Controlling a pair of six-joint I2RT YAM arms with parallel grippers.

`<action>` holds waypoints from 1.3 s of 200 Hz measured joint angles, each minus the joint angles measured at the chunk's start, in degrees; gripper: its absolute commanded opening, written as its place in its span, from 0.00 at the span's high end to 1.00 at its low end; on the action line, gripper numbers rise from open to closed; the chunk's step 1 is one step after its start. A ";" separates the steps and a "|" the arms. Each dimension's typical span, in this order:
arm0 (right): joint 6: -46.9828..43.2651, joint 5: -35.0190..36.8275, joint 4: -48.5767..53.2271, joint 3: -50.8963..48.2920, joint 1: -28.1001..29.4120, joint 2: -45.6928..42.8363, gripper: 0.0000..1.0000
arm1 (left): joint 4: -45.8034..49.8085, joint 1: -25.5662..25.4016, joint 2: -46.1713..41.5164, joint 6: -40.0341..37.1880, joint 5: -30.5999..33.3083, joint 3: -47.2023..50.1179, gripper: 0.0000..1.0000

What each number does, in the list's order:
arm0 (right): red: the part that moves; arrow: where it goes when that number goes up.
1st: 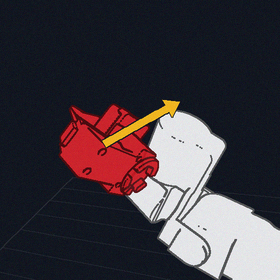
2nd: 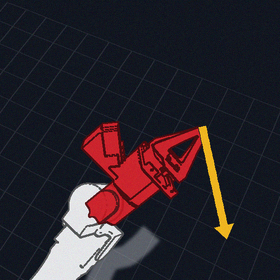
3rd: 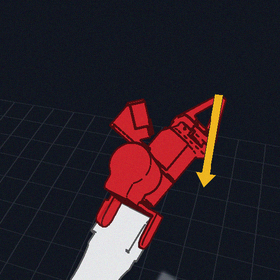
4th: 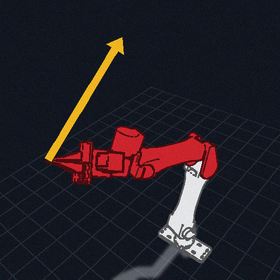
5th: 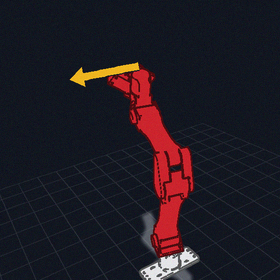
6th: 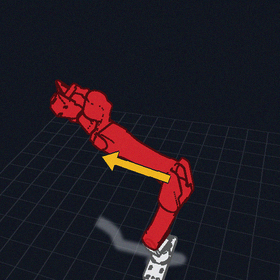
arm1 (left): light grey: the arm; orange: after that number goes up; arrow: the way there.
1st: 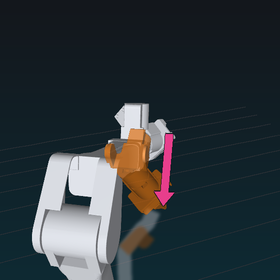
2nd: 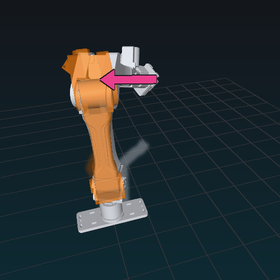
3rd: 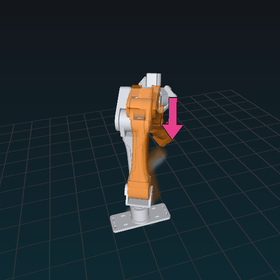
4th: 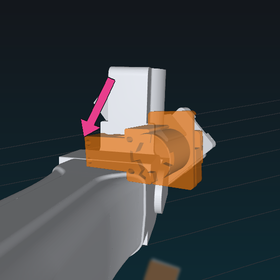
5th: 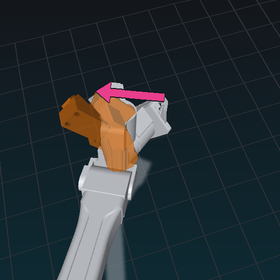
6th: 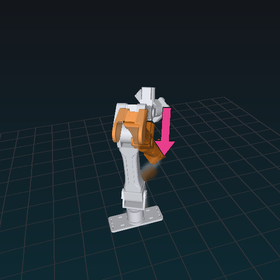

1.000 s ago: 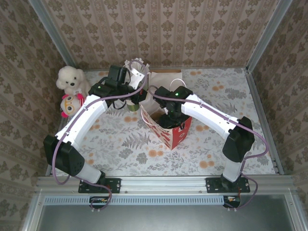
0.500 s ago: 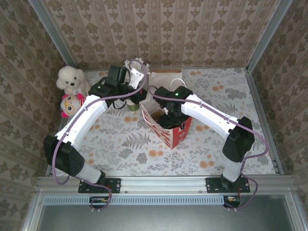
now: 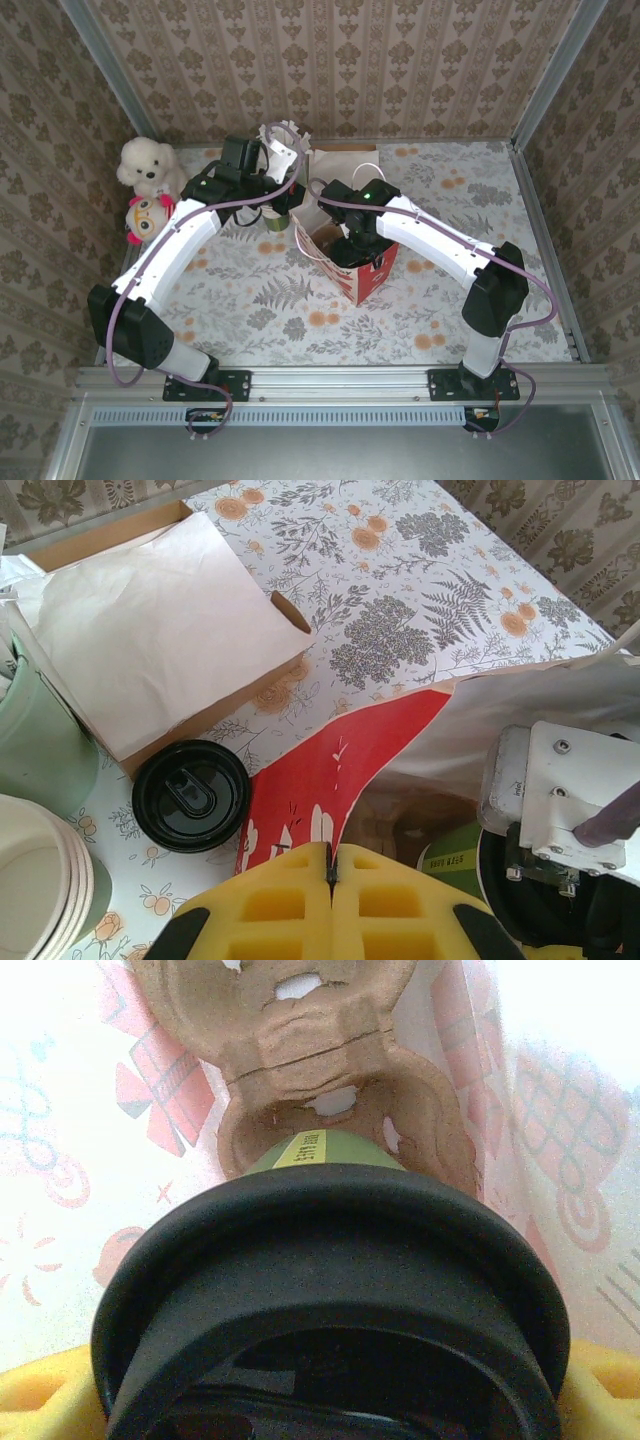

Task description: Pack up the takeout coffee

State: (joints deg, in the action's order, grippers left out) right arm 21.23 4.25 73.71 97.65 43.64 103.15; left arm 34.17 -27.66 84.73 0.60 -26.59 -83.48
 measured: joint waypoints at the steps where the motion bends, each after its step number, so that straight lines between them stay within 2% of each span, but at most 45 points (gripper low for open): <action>1: 0.00 0.00 0.00 0.00 0.00 0.00 0.62 | 0.00 0.00 0.00 0.00 0.00 0.00 1.00; 260: 0.00 0.02 -4.70 -4.24 -0.26 -1.70 0.64 | -0.39 0.02 -0.15 0.96 0.00 0.26 1.00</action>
State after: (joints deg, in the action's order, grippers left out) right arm 21.23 4.27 69.01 93.41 43.38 101.45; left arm 33.78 -27.64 84.58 1.56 -26.59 -83.22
